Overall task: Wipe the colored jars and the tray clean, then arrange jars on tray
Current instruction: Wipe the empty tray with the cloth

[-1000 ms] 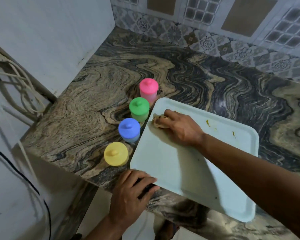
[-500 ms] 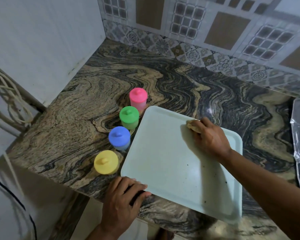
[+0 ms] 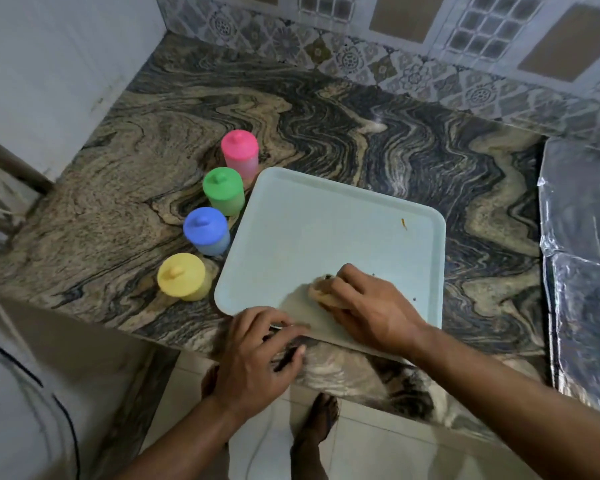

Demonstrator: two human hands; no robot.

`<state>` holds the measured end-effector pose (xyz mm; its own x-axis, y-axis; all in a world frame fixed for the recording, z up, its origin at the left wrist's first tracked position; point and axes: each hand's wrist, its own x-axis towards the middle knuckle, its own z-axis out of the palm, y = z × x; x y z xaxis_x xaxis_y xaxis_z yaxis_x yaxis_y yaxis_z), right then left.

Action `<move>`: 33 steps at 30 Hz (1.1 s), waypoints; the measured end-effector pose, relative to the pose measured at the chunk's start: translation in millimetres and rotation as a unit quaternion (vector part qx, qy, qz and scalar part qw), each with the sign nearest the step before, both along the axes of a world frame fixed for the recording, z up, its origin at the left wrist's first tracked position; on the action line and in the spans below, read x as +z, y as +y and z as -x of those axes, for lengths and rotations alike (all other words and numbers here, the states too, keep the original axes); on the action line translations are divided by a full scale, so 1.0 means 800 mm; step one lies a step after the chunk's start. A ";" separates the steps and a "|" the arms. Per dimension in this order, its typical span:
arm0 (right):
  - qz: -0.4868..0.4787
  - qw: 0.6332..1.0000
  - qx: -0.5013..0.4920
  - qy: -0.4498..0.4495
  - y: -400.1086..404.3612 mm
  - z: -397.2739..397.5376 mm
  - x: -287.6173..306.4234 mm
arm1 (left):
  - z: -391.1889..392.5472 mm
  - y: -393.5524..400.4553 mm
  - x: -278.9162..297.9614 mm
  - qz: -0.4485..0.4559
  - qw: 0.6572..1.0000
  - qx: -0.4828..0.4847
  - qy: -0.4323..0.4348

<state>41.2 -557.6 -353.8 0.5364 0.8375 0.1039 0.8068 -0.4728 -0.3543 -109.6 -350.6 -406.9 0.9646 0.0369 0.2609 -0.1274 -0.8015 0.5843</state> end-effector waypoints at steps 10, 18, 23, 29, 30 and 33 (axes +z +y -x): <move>0.040 0.997 0.062 -0.030 0.009 -0.092 -0.029 | -0.012 -0.021 -0.014 0.013 0.999 -0.045 0.013; 0.063 0.997 -0.012 -0.054 0.022 -0.194 -0.023 | -0.015 -0.019 -0.022 0.016 0.999 -0.038 0.034; 0.101 0.990 -0.066 -0.073 -0.031 -0.209 -0.017 | -0.016 -0.021 -0.014 0.020 0.998 -0.041 0.038; 0.129 0.975 -0.160 -0.082 -0.086 -0.192 -0.006 | -0.016 -0.020 -0.011 0.017 0.998 -0.042 0.045; 0.109 0.974 -0.178 -0.084 -0.087 -0.180 -0.001 | -0.015 -0.022 -0.008 0.018 0.998 -0.041 0.047; 0.046 0.981 -0.165 -0.091 -0.075 -0.129 0.014 | -0.017 -0.026 0.000 0.004 0.998 -0.041 0.047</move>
<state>144.4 -617.8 -342.8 0.7592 0.6320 0.1554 0.6507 -0.7418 -0.1625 -95.9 -371.5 -406.7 0.9848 -0.0418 0.1684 -0.1366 -0.7853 0.6039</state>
